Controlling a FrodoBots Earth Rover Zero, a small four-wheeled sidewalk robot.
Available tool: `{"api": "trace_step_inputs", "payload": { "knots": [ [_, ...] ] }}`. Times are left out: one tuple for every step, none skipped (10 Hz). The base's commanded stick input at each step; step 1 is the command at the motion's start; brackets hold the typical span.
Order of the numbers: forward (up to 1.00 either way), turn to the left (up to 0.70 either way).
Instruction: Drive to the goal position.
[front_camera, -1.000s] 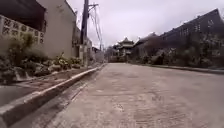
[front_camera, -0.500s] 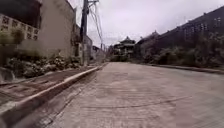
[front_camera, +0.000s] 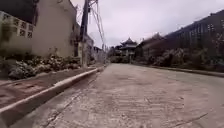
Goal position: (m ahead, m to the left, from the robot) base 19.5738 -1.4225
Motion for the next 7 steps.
{"api": "trace_step_inputs", "payload": {
  "knots": [
    [1.00,-0.05],
    [1.00,-0.21],
    [1.00,-0.37],
    [1.00,-0.18],
    [1.00,0.00],
    [1.00,0.00],
    [1.00,0.00]
  ]
}}
